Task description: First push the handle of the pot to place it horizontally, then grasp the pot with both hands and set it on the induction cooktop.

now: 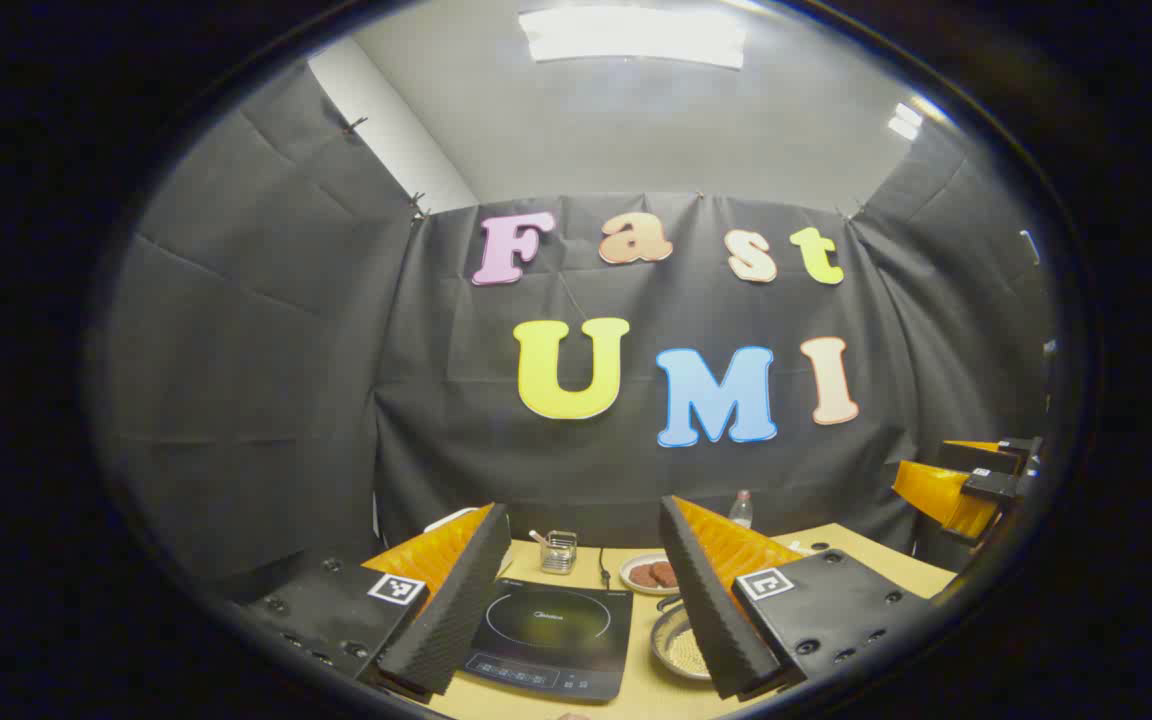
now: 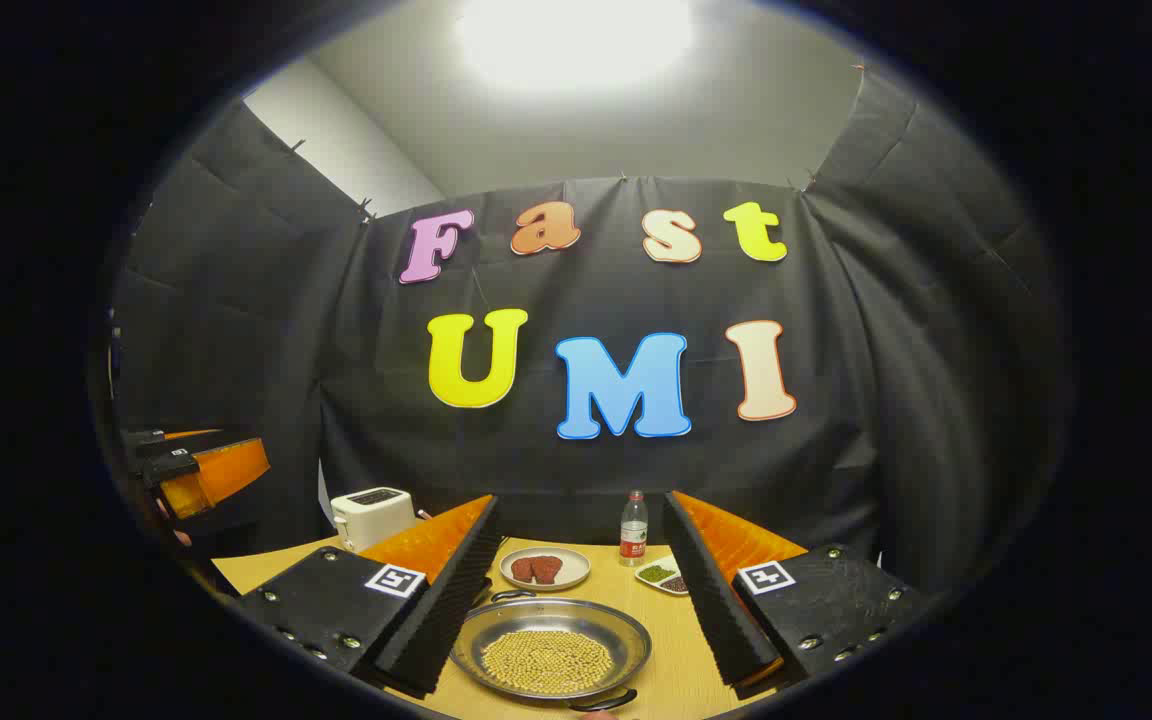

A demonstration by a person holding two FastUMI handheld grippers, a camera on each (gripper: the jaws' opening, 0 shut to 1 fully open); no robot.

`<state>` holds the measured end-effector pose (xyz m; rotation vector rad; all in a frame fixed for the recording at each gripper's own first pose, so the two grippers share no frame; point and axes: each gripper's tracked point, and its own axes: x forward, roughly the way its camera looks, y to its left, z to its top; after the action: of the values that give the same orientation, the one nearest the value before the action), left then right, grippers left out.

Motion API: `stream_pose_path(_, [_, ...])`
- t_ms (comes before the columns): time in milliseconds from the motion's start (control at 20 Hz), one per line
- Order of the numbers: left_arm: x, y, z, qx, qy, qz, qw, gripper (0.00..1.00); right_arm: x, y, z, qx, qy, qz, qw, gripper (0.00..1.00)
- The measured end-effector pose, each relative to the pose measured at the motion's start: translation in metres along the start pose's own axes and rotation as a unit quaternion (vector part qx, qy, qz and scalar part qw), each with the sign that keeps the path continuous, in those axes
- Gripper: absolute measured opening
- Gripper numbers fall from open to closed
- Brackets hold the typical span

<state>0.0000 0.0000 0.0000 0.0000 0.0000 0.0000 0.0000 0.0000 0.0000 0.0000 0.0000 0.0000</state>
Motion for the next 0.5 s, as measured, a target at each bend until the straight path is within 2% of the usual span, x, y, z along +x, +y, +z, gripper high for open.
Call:
stream_pose_path(100, [0.001,0.004,-0.0018,0.006,0.002,0.001,1.0,0.98,0.0027,-0.0015,0.0,0.001,0.001,-0.003,1.0,0.98])
stream_pose_path(300, [0.0072,0.0062,-0.0006,-0.003,0.001,0.003,1.0,1.0,0.0064,-0.0012,-0.0039,0.009,0.003,-0.008,1.0,0.98])
stream_pose_path(500, [0.0071,0.0084,0.0037,-0.008,-0.008,0.0,1.0,0.98,0.0069,-0.005,0.0015,-0.002,-0.013,-0.019,1.0,0.98])
